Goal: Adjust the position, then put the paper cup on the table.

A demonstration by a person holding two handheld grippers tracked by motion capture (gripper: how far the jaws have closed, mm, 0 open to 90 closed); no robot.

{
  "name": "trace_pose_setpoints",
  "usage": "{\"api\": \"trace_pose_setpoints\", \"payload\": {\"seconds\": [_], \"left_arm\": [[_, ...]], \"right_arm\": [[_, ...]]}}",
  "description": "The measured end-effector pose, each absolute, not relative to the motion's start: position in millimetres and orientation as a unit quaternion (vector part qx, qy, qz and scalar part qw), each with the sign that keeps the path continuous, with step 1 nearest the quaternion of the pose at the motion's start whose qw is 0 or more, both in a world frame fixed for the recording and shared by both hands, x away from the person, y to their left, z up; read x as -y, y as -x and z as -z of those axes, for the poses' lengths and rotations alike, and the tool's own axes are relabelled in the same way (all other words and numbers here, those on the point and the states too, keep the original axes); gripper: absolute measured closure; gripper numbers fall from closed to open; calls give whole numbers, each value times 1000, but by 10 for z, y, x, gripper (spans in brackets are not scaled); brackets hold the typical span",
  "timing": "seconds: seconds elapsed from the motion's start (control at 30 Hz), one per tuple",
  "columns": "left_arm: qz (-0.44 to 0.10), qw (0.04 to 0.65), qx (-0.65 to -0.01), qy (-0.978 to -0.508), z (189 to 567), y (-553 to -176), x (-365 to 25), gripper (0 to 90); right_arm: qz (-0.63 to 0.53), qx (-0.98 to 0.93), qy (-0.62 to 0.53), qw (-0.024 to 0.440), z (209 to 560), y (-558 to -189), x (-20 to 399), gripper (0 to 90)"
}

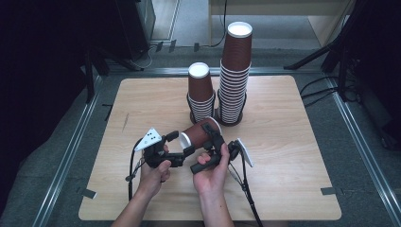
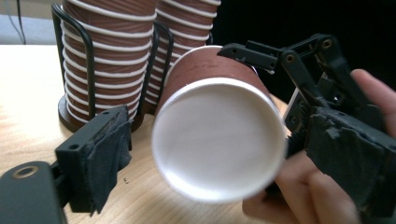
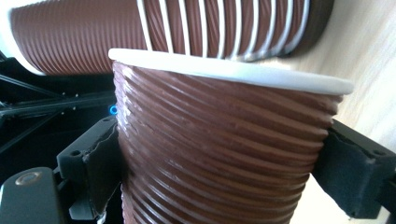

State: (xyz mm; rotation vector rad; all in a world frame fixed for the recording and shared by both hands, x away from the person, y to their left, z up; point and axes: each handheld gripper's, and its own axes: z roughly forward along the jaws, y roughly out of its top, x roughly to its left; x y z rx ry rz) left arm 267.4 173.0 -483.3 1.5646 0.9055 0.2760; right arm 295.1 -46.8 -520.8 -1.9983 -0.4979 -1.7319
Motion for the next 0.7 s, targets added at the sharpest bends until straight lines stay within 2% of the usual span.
{"api": "trace_pose_setpoints", "payload": {"seconds": [0.03,0.1,0.2,0.27,0.3,0.37,0.43,0.47,0.6,0.63,0.67,0.7], "left_arm": [[-119,615,-389,-676,4820,-2669,-1763,38],[-119,617,-389,-674,4815,-2668,-1779,34],[-121,617,-392,-672,4818,-2676,-1826,34],[-124,612,-398,-672,4823,-2683,-1850,34],[-125,611,-400,-672,4826,-2684,-1862,34],[-125,609,-405,-671,4837,-2689,-1884,34],[-127,610,-402,-670,4846,-2682,-1902,35],[-129,610,-402,-671,4848,-2679,-1912,35],[-135,607,-409,-667,4860,-2679,-1953,60],[-135,607,-411,-667,4865,-2681,-1965,60],[-135,604,-414,-667,4870,-2686,-1975,60],[-136,602,-418,-667,4877,-2691,-1981,60]], "right_arm": [[635,188,724,195,5185,-2969,531,110],[641,192,721,180,5165,-2974,564,110],[650,214,719,125,5118,-2989,659,111],[657,228,713,86,5077,-2988,713,111],[662,244,707,52,5039,-2984,756,111],[665,250,703,38,5022,-2982,776,111],[665,273,695,-6,4997,-2977,832,111],[665,273,695,-6,4997,-2977,832,111],[667,305,677,-63,4966,-2971,923,111],[667,305,677,-63,4966,-2971,923,111],[666,320,668,-90,4953,-2977,958,111],[666,320,668,-90,4953,-2977,958,111]]}}
